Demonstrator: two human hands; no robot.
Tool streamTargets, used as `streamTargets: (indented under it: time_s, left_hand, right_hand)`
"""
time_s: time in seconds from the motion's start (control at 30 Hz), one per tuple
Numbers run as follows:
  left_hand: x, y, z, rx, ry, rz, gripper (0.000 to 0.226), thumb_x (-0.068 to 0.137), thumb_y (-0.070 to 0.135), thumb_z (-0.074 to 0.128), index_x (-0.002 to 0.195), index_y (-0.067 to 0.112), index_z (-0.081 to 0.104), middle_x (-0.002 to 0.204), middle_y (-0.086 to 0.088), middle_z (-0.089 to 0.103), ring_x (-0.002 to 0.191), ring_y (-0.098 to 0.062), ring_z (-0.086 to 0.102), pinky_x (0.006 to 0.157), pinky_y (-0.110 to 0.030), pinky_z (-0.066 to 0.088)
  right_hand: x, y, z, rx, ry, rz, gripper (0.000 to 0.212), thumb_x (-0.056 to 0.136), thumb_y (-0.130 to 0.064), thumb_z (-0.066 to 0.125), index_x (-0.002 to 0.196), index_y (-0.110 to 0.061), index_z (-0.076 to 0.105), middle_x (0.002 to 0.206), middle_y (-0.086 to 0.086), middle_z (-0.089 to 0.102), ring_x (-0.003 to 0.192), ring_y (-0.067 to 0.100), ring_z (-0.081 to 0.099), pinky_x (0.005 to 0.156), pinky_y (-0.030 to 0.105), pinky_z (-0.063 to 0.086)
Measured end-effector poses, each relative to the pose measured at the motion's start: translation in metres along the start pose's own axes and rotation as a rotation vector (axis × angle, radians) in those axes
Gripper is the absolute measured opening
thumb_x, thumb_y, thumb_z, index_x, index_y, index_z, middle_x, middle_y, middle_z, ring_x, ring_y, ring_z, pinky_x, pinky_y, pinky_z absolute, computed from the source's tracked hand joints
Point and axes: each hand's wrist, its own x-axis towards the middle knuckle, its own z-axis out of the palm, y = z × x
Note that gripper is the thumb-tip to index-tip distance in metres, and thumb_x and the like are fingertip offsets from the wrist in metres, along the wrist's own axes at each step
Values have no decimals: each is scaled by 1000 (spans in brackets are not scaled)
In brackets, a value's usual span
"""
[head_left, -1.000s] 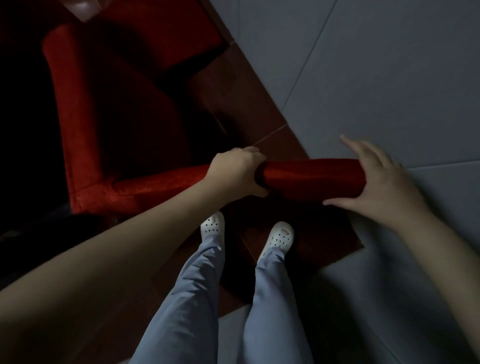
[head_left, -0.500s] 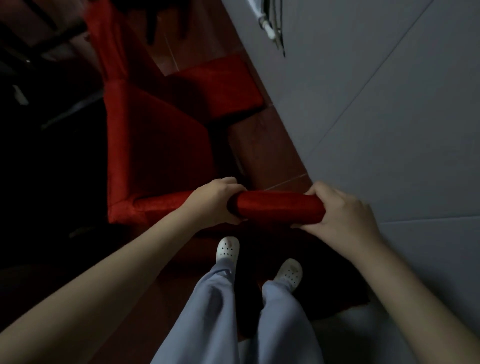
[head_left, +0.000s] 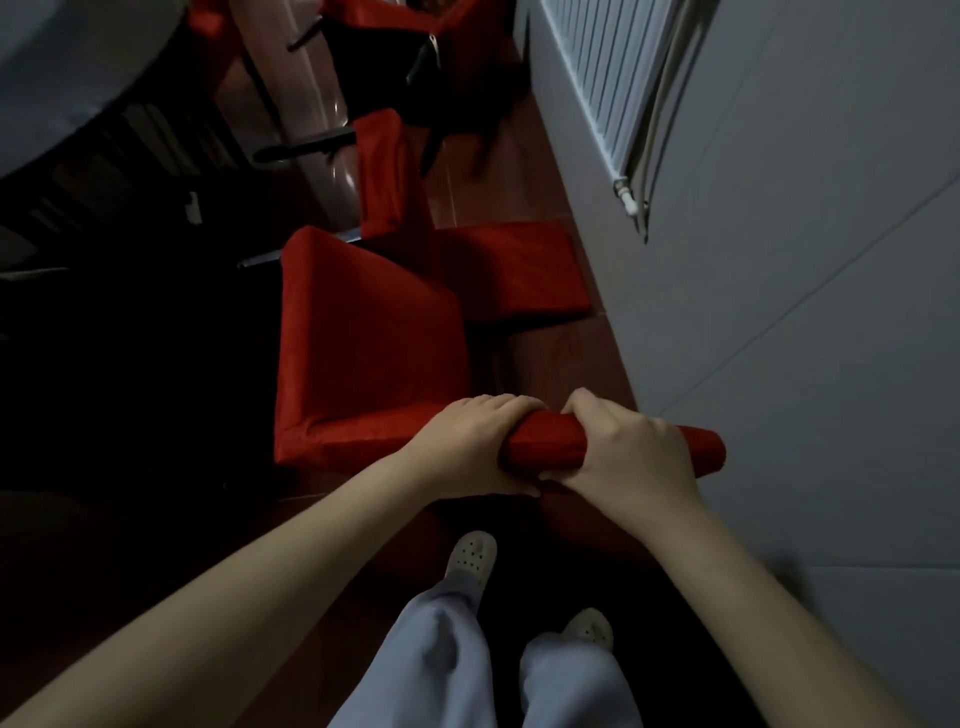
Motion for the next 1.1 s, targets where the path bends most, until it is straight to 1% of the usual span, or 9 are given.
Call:
streamTargets:
  time_s: [0.13, 0.2, 0.27, 0.37, 0.43, 0.57, 0.77, 0.9, 1.1]
  left_hand:
    - [-19, -9, -23, -19, 32, -4, 64, 70, 55, 76, 123, 28, 53, 115, 13, 60, 99, -10, 62, 80, -32, 52]
    - [-34, -16, -32, -23, 36, 2, 61, 72, 53, 75, 124, 29, 52, 116, 15, 59, 100, -9, 61, 82, -34, 53]
    - [-50, -23, -39, -50, 43, -6, 61, 72, 50, 77, 124, 31, 52, 118, 16, 58, 104, -6, 60, 84, -35, 53]
    - [-74, -34, -51, -90, 71, -39, 59, 71, 49, 79, 121, 33, 53, 118, 19, 58, 104, -3, 59, 86, -34, 52]
    - [-86, -40, -58, -105, 80, -56, 59, 70, 48, 80, 120, 33, 53, 116, 20, 57, 104, -1, 58, 88, -32, 52]
    - [-109, -48, -70, -99, 104, -106, 65, 69, 49, 81, 124, 31, 52, 120, 17, 58, 108, 1, 56, 94, -24, 48]
    - [-146, -41, -96, 26, 84, -189, 90, 68, 51, 81, 141, 40, 30, 142, 16, 44, 128, -5, 45, 103, -33, 44]
    - [-167, -23, -115, 204, 136, -166, 92, 71, 60, 74, 145, 42, 23, 146, 16, 40, 130, -4, 41, 100, -17, 32]
    - [-170, -9, -126, 612, 106, -134, 76, 82, 60, 61, 145, 36, 27, 144, 12, 43, 126, -16, 46, 99, -35, 42]
  right_hand:
    - [0, -21, -1, 93, 54, -63, 57, 64, -65, 72, 105, -30, 52, 81, -12, 65, 65, 11, 64, 54, 21, 42]
    - [-3, -22, 1, 176, 53, -118, 64, 69, -70, 62, 118, -31, 51, 94, -12, 67, 80, 6, 62, 72, 21, 47]
    - [-9, -14, 5, 230, -32, -168, 73, 72, -67, 62, 132, -30, 45, 111, -10, 65, 103, 3, 54, 98, 27, 38]
    - [-18, 4, 12, 245, -200, -72, 87, 70, -57, 73, 143, -32, 35, 128, -10, 57, 118, 1, 46, 111, 33, 28]
    - [-19, 7, 19, 282, -251, -1, 84, 71, -52, 76, 143, -33, 37, 132, -12, 54, 122, 7, 48, 110, 36, 34]
    - [-12, -13, 29, 338, -206, -40, 62, 76, -49, 71, 132, -41, 48, 126, -23, 54, 112, -6, 46, 99, 30, 45]
    - [-3, -47, 27, 232, -171, -110, 56, 80, -49, 69, 132, -36, 53, 123, -14, 63, 103, 13, 64, 83, 29, 49]
    - [6, -74, 23, 202, -163, -157, 57, 80, -55, 67, 133, -39, 52, 123, -15, 64, 102, 13, 65, 81, 30, 51]
    - [18, -116, 22, 192, -157, -232, 61, 81, -60, 61, 136, -34, 50, 119, -12, 65, 98, 12, 66, 82, 28, 49]
